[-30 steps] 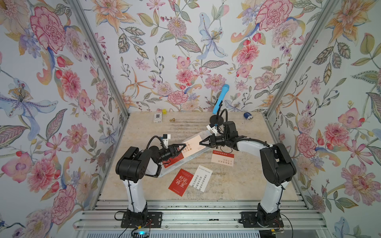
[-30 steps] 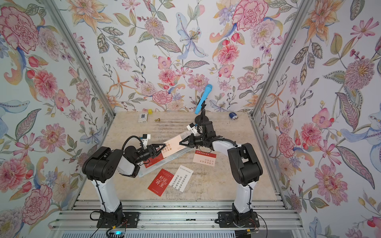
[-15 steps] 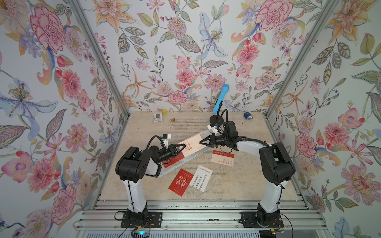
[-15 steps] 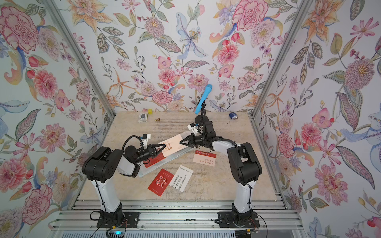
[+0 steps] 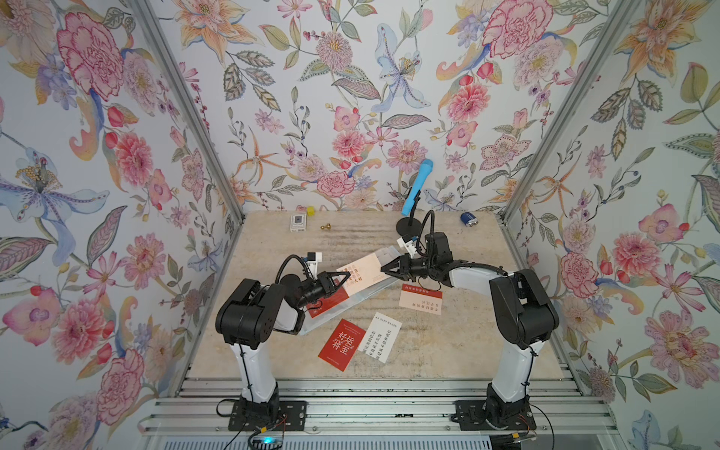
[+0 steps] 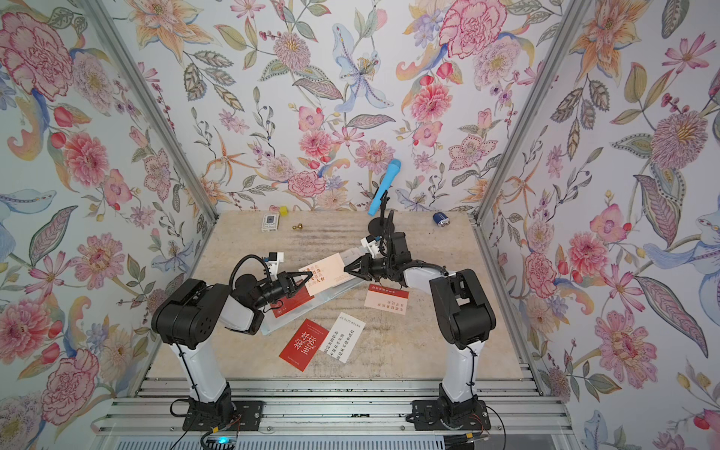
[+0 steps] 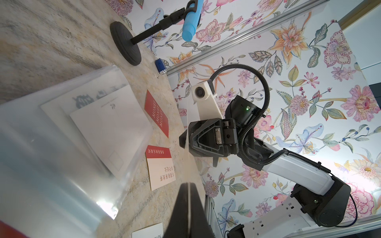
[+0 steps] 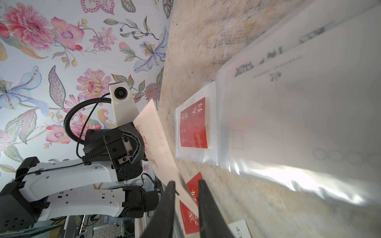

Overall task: Place the photos into the photo albums
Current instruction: Pick up the photo at the center of the board, then insert the photo into the photo album.

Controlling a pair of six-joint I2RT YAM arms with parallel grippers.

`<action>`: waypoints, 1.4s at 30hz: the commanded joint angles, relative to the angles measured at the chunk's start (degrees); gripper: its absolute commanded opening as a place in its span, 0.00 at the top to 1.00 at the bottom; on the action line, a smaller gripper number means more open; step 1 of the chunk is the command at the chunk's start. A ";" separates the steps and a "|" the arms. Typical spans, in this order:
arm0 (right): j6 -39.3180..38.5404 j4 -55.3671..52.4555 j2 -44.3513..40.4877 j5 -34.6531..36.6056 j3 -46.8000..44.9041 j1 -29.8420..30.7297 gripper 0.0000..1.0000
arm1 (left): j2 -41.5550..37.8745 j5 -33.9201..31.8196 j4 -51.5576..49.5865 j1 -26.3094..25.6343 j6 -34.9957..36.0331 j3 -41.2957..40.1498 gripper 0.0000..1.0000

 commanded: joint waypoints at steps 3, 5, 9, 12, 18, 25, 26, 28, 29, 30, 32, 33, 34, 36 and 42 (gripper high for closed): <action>-1.17 -0.26 -2.37 2.46 -1.17 -0.73 0.77 | -3.12 -1.47 0.40 1.58 1.04 -0.21 1.00; -2.02 -1.54 -2.36 3.25 -1.03 -0.83 0.77 | -4.03 -1.89 -0.77 2.28 1.74 -0.79 1.00; -3.88 -3.92 -2.83 5.66 -1.03 -1.16 0.77 | -7.22 -3.61 -11.74 3.70 7.80 -1.21 1.00; -4.08 -4.01 -3.05 6.39 -1.72 -1.52 0.77 | -10.06 -6.49 -23.16 4.71 12.60 -0.95 1.00; -4.55 -4.17 -4.10 7.80 -3.90 -2.32 0.77 | -13.24 -9.21 -33.47 5.94 17.38 -0.04 1.00; -4.98 -4.62 -4.17 9.12 -5.64 -3.33 0.77 | -13.45 -9.77 -37.26 7.26 18.35 0.72 1.00; -5.03 -4.70 -4.20 9.13 -5.73 -3.38 0.76 | -13.68 -9.98 -37.70 7.38 18.56 0.63 1.00; -5.30 -4.87 -4.36 9.17 -5.82 -3.55 0.76 | -14.32 -10.62 -39.11 7.55 19.50 0.54 1.00; -5.47 -4.93 -4.37 9.30 -5.90 -3.68 0.76 | -14.55 -10.97 -40.06 7.58 19.90 0.48 1.00; -5.57 -4.94 -4.37 9.42 -5.95 -3.72 0.76 | -14.68 -11.00 -40.35 7.71 20.10 0.51 1.00; -5.57 -5.06 -3.99 9.61 -5.91 -3.94 0.76 | -14.94 -10.65 -40.41 8.15 19.96 0.33 1.00; -5.61 -5.15 -3.73 9.50 -5.75 -4.00 0.76 | -15.23 -10.49 -40.41 8.30 19.79 0.17 1.00; -5.61 -5.25 -3.50 9.31 -5.55 -4.01 0.76 | -15.62 -10.39 -40.53 8.66 19.63 -0.01 1.00; -5.69 -5.30 -3.36 9.24 -5.54 -4.03 0.76 | -16.48 -10.01 -41.18 9.12 19.54 -0.07 1.00; -6.01 -5.41 -2.54 9.85 -5.78 -4.18 0.76 | -20.17 -10.51 -47.49 10.19 22.36 1.47 1.00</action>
